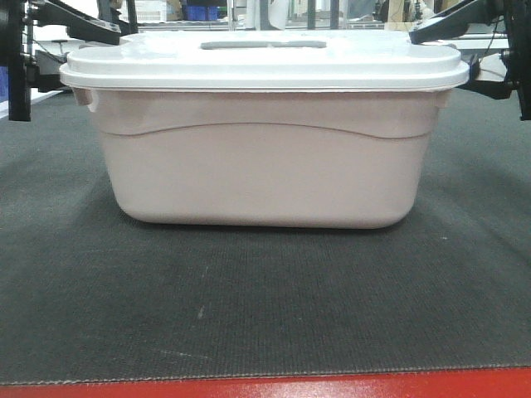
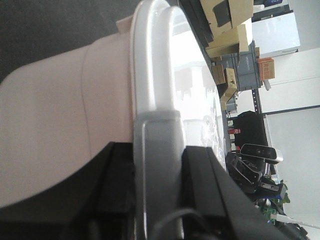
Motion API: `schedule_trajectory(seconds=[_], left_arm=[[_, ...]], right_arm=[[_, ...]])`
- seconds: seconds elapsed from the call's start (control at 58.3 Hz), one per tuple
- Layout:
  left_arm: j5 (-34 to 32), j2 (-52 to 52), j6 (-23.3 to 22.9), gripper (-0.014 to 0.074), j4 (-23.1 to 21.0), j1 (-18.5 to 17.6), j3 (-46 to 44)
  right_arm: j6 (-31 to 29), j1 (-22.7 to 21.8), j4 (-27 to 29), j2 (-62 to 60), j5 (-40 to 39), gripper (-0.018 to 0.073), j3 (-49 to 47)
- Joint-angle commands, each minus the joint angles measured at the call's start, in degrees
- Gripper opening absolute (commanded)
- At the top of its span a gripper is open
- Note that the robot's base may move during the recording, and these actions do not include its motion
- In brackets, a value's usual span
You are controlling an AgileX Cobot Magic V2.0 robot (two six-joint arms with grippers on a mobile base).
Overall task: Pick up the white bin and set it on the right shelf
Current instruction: 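Close both grippers on the grey lid handles at each end, then lift the pink bin off the table with both grippers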
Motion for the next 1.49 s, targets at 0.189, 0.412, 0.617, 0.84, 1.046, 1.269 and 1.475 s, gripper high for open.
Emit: schedule_trajectory(seconds=[0.189, 0.412, 0.617, 0.84, 1.046, 1.269, 1.475], left_arm=[[10.06, -2.59, 1.78, -0.0118, -4.80, -0.95, -1.41], [11.83, -4.31, 1.78, -0.0118, -6.07, -0.95, -2.27], [11.83, -10.03, 1.78, -0.0118, -5.95, -1.32, -5.41], [11.83, -16.76, 1.78, -0.0118, -5.95, -2.78, -8.60], [11.83, -22.63, 1.78, -0.0118, -5.95, -5.97, -10.95], [11.71, -27.23, 1.78, -0.0118, -6.06, -9.09, -11.65], [11.71, -29.17, 1.78, -0.0118, -6.17, -10.01, -11.65]], right_arm=[[-1.55, 0.55, 5.87, -2.16, 10.96, 0.0060, -1.57], [-1.55, 0.55, 5.87, -2.73, 18.59, 0.0060, -4.61], [-0.20, 0.55, 5.87, -7.65, 19.78, 0.0060, -8.25], [1.67, 0.55, 5.87, -14.94, 19.78, 0.0060, -10.95], [2.04, 0.55, 5.87, -22.49, 19.75, 0.0060, -12.97], [2.04, 0.55, 5.87, -28.98, 19.51, 0.0060, -13.26], [2.04, 0.55, 5.87, -33.78, 17.03, 0.0060, -13.26]])
